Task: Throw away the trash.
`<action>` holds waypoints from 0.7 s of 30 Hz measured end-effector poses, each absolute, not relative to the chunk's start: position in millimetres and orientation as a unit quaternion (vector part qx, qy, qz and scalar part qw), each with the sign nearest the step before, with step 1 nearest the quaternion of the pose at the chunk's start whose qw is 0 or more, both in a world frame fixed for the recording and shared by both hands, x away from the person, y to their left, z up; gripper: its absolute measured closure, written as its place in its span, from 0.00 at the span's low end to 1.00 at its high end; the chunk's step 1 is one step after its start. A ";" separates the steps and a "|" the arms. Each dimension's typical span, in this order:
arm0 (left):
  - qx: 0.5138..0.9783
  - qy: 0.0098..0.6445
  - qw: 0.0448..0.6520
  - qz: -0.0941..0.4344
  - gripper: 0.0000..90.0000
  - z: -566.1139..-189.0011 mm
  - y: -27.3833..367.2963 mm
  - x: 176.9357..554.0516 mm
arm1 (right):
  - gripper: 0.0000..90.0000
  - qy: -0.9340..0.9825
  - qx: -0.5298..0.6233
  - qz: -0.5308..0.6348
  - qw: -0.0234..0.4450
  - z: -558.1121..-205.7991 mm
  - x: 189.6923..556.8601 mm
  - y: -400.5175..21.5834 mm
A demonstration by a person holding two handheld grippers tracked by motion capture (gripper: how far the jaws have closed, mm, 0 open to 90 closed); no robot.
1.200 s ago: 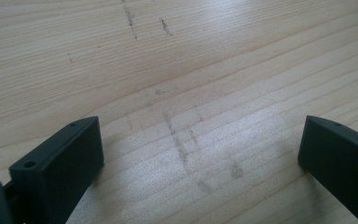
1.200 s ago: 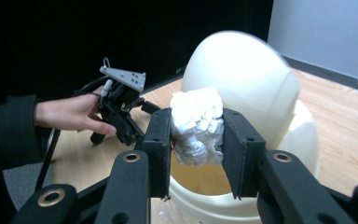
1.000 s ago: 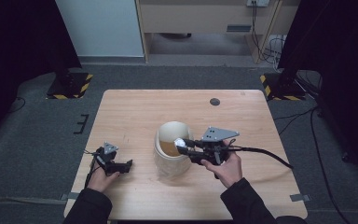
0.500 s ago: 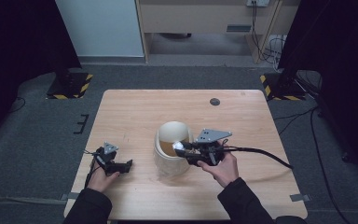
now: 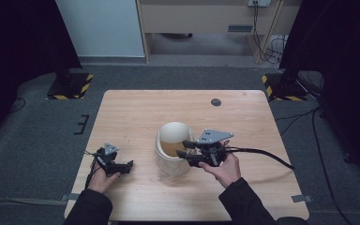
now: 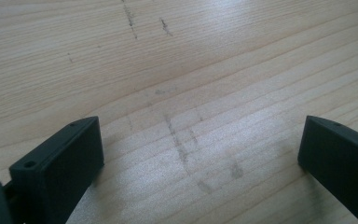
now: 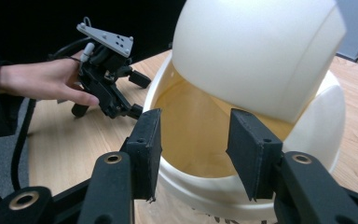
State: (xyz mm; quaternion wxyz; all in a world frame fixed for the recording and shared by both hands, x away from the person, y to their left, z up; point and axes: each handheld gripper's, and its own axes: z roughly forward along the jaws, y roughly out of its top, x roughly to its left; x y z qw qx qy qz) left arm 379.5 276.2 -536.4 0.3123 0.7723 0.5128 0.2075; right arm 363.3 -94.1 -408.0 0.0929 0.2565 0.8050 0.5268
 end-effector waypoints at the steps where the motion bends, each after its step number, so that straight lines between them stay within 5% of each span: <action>1: 0.772 0.513 0.312 0.208 0.00 -536.4 276.2 379.5 | 0.59 0.804 0.256 0.529 0.095 -406.2 362.3 -95.9; 11: 0.772 0.513 0.312 0.208 0.00 -536.4 276.1 379.5 | 0.43 0.777 0.279 0.546 0.141 -394.0 360.4 -132.4; 21: 0.772 0.513 0.312 0.208 0.00 -536.4 276.1 379.4 | 0.31 0.772 0.340 0.507 0.176 -427.3 372.6 -184.5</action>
